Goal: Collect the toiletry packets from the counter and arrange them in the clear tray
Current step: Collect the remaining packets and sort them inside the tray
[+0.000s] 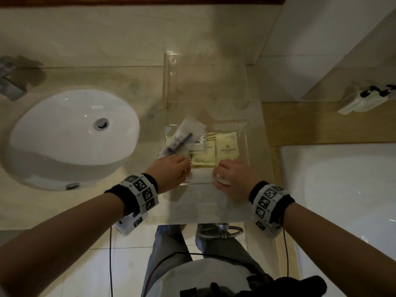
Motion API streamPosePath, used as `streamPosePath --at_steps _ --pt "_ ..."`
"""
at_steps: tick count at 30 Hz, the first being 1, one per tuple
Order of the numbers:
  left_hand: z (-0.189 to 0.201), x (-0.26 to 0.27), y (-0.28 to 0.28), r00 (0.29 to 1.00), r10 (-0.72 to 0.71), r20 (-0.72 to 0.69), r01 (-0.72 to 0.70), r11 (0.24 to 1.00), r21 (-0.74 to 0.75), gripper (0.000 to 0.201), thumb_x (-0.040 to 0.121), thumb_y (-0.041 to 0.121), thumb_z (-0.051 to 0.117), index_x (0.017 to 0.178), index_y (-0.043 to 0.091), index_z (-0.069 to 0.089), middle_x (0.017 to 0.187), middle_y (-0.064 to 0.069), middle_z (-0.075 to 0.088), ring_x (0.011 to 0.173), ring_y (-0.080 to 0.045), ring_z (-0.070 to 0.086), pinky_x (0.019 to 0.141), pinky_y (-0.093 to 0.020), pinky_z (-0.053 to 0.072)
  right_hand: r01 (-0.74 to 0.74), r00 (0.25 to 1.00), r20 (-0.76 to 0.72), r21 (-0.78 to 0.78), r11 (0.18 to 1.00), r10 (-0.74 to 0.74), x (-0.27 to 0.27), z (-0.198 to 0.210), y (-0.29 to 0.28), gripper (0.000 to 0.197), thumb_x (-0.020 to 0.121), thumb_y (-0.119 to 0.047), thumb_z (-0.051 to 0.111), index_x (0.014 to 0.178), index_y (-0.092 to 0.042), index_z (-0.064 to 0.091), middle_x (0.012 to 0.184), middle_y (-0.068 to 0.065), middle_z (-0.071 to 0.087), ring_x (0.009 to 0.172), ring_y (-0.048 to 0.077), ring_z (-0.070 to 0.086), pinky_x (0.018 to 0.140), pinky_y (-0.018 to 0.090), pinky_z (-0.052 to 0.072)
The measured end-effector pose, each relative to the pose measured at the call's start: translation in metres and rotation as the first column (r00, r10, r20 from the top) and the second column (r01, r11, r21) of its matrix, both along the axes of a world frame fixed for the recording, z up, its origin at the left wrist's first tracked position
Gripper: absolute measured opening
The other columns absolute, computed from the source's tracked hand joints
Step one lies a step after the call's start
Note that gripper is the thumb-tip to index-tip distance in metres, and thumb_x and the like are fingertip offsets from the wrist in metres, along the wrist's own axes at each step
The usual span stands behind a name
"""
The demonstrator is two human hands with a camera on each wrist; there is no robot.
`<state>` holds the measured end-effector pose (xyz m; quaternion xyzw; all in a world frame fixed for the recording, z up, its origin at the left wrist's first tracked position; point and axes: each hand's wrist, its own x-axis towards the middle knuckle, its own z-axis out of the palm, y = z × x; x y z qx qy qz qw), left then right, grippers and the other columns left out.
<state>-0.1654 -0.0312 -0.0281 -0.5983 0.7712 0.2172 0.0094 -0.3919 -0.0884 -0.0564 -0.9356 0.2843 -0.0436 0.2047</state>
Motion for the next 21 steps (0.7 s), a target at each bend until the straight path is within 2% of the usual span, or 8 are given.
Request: streamPosePath --at_steps 3,5,9,12,14,16,19,21 --pt "-0.001 -0.002 -0.005 0.994 0.108 0.013 -0.108 0.991 0.074 0.027 0.094 0.03 0.043 0.117 0.021 0.055 0.117 0.002 0.064 0.103 -0.019 0.062 0.09 -0.032 0.05 0.136 0.987 0.077 0.102 0.985 -0.144 -0.003 -0.002 -0.004 0.016 0.084 -0.02 0.056 0.092 -0.009 0.064 0.088 0.008 0.062 0.073 0.023 0.059 0.063 0.029 0.05" --pt "-0.003 -0.002 -0.008 0.996 0.075 0.042 -0.079 0.993 0.086 0.025 0.094 0.03 0.043 0.114 0.022 0.056 0.116 0.002 0.064 0.102 -0.019 0.062 0.089 -0.032 0.05 0.177 0.983 0.036 0.108 0.978 -0.182 -0.004 -0.002 -0.007 0.013 0.083 -0.015 0.062 0.094 -0.008 0.063 0.094 0.009 0.062 0.08 0.024 0.059 0.068 0.029 0.051" --pt "-0.008 -0.003 -0.012 0.997 0.016 0.071 -0.021 0.997 0.073 0.022 0.093 0.026 0.043 0.105 0.02 0.06 0.108 0.003 0.065 0.097 -0.019 0.062 0.084 -0.031 0.048 0.198 0.98 0.0 0.149 0.969 -0.2 -0.002 0.002 -0.008 0.012 0.086 -0.015 0.059 0.094 -0.007 0.063 0.1 0.009 0.06 0.09 0.025 0.056 0.077 0.035 0.051" --pt "-0.01 -0.006 -0.011 0.996 -0.036 0.08 0.035 0.999 0.011 0.021 0.089 0.024 0.05 0.103 0.017 0.063 0.108 -0.001 0.064 0.1 -0.022 0.06 0.087 -0.033 0.046 0.335 0.941 -0.004 0.138 0.932 -0.337 0.004 0.004 -0.012 0.019 0.089 -0.012 0.054 0.105 -0.003 0.06 0.111 0.013 0.057 0.099 0.028 0.055 0.087 0.038 0.049" --pt "-0.011 -0.009 -0.011 0.993 -0.052 0.105 0.054 0.998 -0.014 0.022 0.083 0.024 0.057 0.103 0.017 0.064 0.107 -0.002 0.064 0.099 -0.024 0.061 0.088 -0.034 0.047 0.446 0.895 -0.115 0.174 0.878 -0.432 0.007 0.007 -0.017 0.028 0.092 -0.011 0.047 0.118 -0.003 0.053 0.124 0.013 0.052 0.111 0.027 0.05 0.097 0.038 0.044" --pt "-0.012 -0.012 -0.013 0.995 -0.049 0.085 0.053 0.998 -0.044 0.027 0.078 0.022 0.062 0.104 0.017 0.063 0.108 -0.003 0.063 0.1 -0.026 0.06 0.088 -0.036 0.048 0.491 0.863 -0.247 0.206 0.846 -0.441 0.011 0.011 -0.023 0.035 0.092 -0.009 0.045 0.126 -0.005 0.047 0.13 0.011 0.047 0.117 0.026 0.046 0.101 0.036 0.04" --pt "-0.012 -0.019 -0.017 0.996 -0.053 0.078 0.051 0.998 0.039 0.041 0.083 0.023 0.055 0.124 0.02 0.052 0.13 0.0 0.05 0.121 -0.022 0.045 0.106 -0.034 0.033 0.496 0.841 -0.353 0.204 0.844 -0.41 0.014 0.015 -0.029 0.037 0.089 -0.014 0.048 0.125 -0.006 0.044 0.129 0.012 0.044 0.117 0.027 0.042 0.1 0.037 0.04" --pt "-0.011 -0.022 -0.02 0.995 -0.047 0.086 0.042 0.997 0.058 0.049 0.084 0.023 0.053 0.132 0.021 0.044 0.138 0.001 0.042 0.128 -0.021 0.036 0.111 -0.033 0.024 0.494 0.819 -0.427 0.186 0.849 -0.383 0.017 0.018 -0.033 0.037 0.088 -0.019 0.05 0.122 -0.005 0.043 0.128 0.015 0.044 0.116 0.029 0.042 0.097 0.038 0.04"
